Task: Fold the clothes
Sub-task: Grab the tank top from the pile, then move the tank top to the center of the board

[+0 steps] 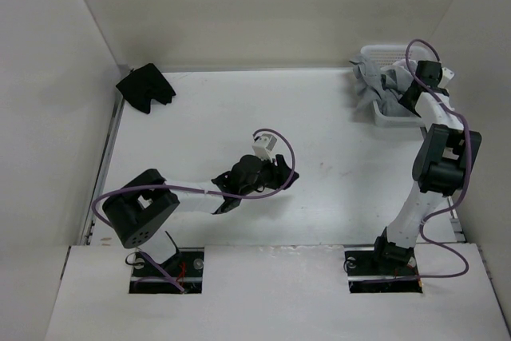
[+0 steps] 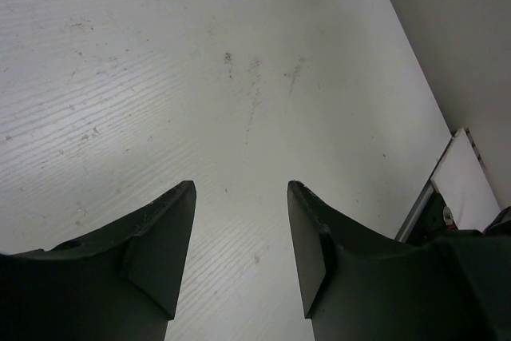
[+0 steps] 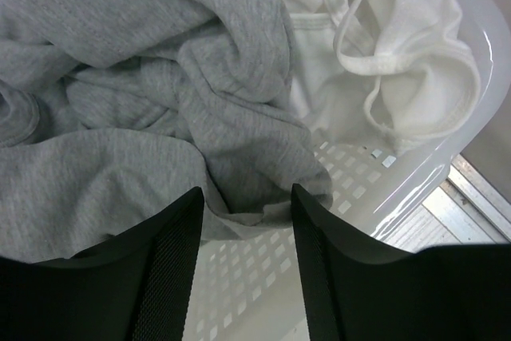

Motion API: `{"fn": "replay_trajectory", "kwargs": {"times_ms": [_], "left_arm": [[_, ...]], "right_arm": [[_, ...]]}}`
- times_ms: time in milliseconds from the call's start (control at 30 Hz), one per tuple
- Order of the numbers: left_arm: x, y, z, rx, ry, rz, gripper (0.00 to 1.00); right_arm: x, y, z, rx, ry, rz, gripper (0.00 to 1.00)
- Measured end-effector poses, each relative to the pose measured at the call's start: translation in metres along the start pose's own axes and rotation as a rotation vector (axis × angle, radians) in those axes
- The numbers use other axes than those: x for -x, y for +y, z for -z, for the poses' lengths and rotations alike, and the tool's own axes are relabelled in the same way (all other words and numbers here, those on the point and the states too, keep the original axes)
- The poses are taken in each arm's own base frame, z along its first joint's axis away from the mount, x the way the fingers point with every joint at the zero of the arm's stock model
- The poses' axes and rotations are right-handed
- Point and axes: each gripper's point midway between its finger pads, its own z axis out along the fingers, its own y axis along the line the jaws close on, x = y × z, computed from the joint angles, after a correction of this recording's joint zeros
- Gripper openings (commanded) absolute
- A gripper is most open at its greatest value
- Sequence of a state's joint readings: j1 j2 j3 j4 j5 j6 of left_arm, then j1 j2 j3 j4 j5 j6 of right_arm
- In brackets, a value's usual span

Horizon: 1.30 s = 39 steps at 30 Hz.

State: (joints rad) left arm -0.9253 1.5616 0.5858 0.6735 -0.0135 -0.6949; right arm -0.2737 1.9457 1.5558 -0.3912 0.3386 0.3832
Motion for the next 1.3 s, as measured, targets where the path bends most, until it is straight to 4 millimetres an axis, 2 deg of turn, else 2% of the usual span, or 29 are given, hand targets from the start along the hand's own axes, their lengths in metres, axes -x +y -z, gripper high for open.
{"fn": "replay_trajectory", "kwargs": {"times_ms": [100,167,233,333,433,500,533,567,600,667,700,733,767,800,900,1000,1067,1167,1233,1300], "left_arm": [[0.0,0.0,0.0,-0.001,-0.002,0.001,0.48],[0.0,0.0,0.0,-0.001,-0.002,0.002,0.48],[0.0,0.0,0.0,-0.002,-0.002,0.002,0.48],[0.0,0.0,0.0,-0.002,-0.002,0.003,0.47],[0.0,0.0,0.0,-0.002,-0.001,0.005,0.47],[0.0,-0.001,0.0,-0.003,-0.001,0.007,0.47],[0.0,-0.001,0.0,-0.003,-0.001,0.008,0.46],[0.0,-0.001,0.0,-0.003,0.0,0.009,0.46],[0.001,0.0,0.0,-0.001,-0.002,0.01,0.46],[0.001,0.003,0.0,0.007,-0.003,0.015,0.46],[0.003,0.007,0.001,0.014,-0.01,0.021,0.46],[0.004,0.016,0.004,0.035,-0.018,0.03,0.46],[0.008,0.032,0.009,0.075,-0.034,0.049,0.46],[0.009,0.034,0.01,0.081,-0.038,0.052,0.46],[0.031,0.061,0.026,0.152,-0.112,0.098,0.46],[0.064,0.074,0.045,0.182,-0.22,0.137,0.46],[0.088,0.079,0.061,0.191,-0.303,0.165,0.46],[0.117,0.086,0.083,0.201,-0.405,0.201,0.46],[0.13,0.091,0.097,0.21,-0.451,0.22,0.46],[0.138,0.097,0.111,0.226,-0.486,0.236,0.44]], "right_arm": [[-0.002,0.001,0.0,0.005,0.01,-0.001,0.19],[-0.003,0.002,0.0,0.01,0.012,-0.01,0.05],[-0.003,0.003,0.001,0.014,0.013,-0.02,0.01],[-0.001,0.005,0.006,0.032,-0.005,-0.057,0.0],[0.01,0.007,0.037,0.089,-0.058,-0.126,0.0],[0.042,0.014,0.077,0.165,-0.152,-0.194,0.0],[0.071,0.023,0.112,0.239,-0.243,-0.244,0.0],[0.085,0.028,0.131,0.278,-0.288,-0.265,0.0],[0.107,0.037,0.171,0.36,-0.369,-0.301,0.0],[0.135,0.057,0.25,0.519,-0.487,-0.338,0.0],[0.145,0.074,0.303,0.636,-0.544,-0.347,0.0],[0.148,0.079,0.325,0.686,-0.564,-0.352,0.0],[0.151,0.098,0.393,0.845,-0.607,-0.355,0.0],[0.152,0.099,0.4,0.862,-0.614,-0.356,0.0],[0.147,0.119,0.517,1.152,-0.657,-0.349,0.0],[0.138,0.119,0.593,1.347,-0.677,-0.339,0.0],[0.13,0.118,0.628,1.439,-0.684,-0.325,0.0],[0.117,0.126,0.649,1.504,-0.669,-0.295,0.01],[0.105,0.141,0.646,1.515,-0.65,-0.27,0.01],[0.081,0.167,0.624,1.498,-0.606,-0.23,0.01]]}}
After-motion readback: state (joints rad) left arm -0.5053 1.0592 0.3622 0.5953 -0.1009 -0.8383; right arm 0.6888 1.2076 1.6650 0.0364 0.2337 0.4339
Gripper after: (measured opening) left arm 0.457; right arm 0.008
